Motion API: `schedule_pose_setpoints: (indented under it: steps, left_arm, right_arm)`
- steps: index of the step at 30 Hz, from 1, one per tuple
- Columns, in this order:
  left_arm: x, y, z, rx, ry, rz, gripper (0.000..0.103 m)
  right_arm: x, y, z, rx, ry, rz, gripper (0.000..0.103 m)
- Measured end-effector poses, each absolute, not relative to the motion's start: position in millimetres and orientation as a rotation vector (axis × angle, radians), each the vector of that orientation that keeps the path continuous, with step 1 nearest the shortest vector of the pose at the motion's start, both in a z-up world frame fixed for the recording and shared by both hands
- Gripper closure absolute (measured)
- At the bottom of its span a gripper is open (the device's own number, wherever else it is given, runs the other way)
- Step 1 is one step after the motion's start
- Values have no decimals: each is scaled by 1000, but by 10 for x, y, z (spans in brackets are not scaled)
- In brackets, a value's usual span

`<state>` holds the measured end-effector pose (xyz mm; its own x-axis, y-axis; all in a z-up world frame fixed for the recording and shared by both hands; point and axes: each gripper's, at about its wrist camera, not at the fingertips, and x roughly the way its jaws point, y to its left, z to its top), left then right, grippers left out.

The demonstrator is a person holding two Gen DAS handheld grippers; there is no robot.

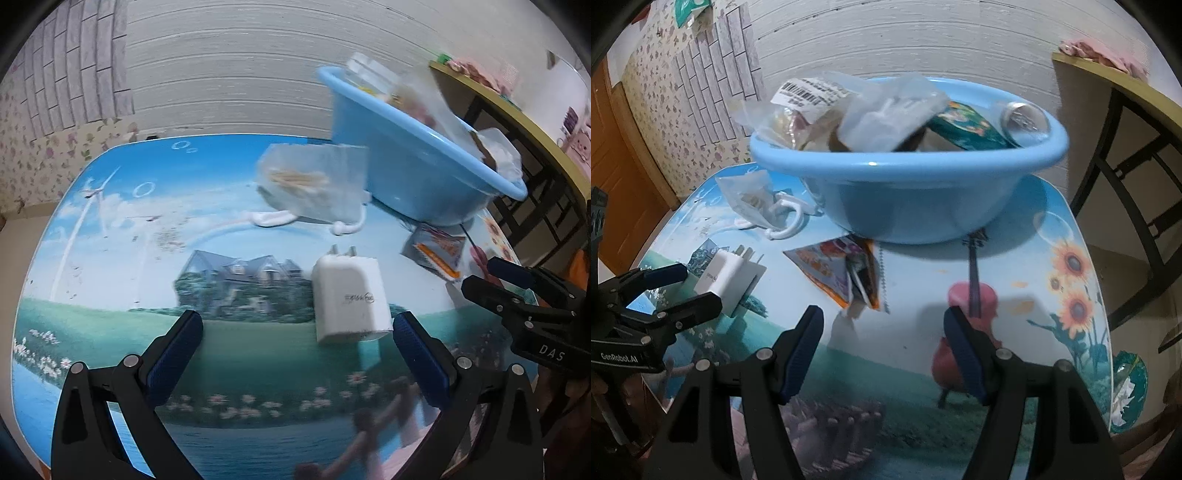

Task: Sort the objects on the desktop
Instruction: 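Grasp the white charger with the left tool while the right tool grasps the snack packet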

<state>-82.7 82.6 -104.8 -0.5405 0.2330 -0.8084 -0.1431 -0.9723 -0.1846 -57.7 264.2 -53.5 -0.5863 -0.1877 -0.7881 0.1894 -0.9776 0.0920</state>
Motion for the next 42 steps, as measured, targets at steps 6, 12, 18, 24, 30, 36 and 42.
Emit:
schedule_pose_setpoints:
  steps: [6,12,18,24,30,36,42]
  left_arm:
    - [-865,763,-1046,-1347,-145,2574,0]
    - [-919,877,-1020,-1293,-88,2542,1]
    - [-968,997,-1011,-1288,-17,2518,27]
    - [-979,1015,-1016,-1276,11,2504,46]
    - [-991,1039,-1008,-1262,18,2481,62]
    - [-1002,1022,-1009,-1258,21,2480,64]
    - [-993,966,-1005,-1264,28,2494,64]
  right_arm:
    - [-663,2546,-548,1297,34,-2614,35]
    - [-739,2511,-527,1284,37,-2608,36]
    - [-806,2457,-533,1280,43,-2582,36]
    - [-874,2359,-561,1284,62,-2561,36]
    - [-929,2316,-587,1288,82,-2545,36]
    - [-953,2332,-624,1293,42,-2529,36]
    - [-916,2339,-597,1273,35,-2519,62]
